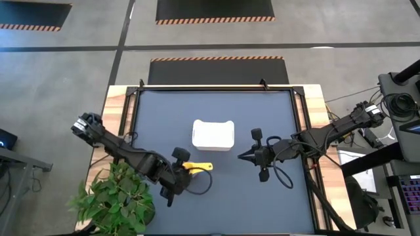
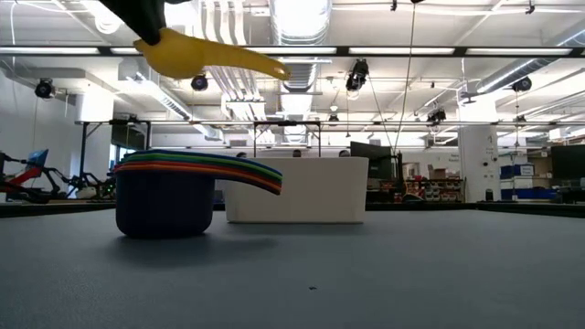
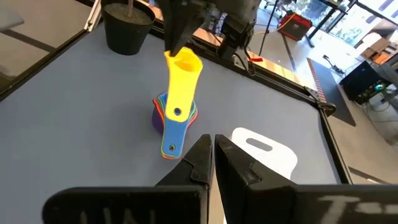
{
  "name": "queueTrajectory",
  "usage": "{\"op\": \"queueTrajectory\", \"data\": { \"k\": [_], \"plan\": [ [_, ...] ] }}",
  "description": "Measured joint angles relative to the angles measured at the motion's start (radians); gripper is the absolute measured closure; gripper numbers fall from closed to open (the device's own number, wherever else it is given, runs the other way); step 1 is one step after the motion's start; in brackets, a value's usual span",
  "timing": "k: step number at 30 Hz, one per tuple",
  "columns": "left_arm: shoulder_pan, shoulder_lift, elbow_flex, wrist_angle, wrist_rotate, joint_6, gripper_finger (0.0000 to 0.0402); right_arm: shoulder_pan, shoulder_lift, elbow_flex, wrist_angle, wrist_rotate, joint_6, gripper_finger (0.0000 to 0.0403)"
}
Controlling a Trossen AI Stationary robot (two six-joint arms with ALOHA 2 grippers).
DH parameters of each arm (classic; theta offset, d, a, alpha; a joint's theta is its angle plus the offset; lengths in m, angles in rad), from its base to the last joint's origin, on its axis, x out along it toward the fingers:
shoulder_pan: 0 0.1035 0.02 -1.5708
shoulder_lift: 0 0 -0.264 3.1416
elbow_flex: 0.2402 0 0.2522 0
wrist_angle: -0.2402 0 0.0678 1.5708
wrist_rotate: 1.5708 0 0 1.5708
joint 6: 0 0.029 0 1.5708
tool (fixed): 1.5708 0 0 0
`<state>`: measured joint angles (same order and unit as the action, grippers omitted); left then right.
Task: Nest measuring cups in basket
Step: Stack the yellow measuring cup on the dark blue measuring cup
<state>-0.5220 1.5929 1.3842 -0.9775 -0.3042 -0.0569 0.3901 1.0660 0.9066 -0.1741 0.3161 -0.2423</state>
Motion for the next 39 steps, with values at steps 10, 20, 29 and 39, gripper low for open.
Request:
{"op": "queueTrajectory", "data": {
  "k": [10,20,29,39],
  "plan": [
    [-0.013,0.001,-0.104,0.049,-0.003,0.053,0.0401,0.000,0.000,-0.014,0.008,-0.001,0.046,0.0394],
    [-0.013,0.001,-0.172,0.114,-0.023,0.079,0.0401,0.000,0.000,-0.024,0.009,-0.001,0.059,0.0394],
    [-0.012,0.001,-0.195,0.162,-0.028,0.078,0.0401,0.000,0.000,-0.027,0.007,-0.001,0.047,0.0394],
    [-0.010,0.004,-0.235,0.190,-0.029,0.067,0.0401,0.000,0.000,-0.027,0.008,-0.001,0.039,0.0394]
  ]
}}
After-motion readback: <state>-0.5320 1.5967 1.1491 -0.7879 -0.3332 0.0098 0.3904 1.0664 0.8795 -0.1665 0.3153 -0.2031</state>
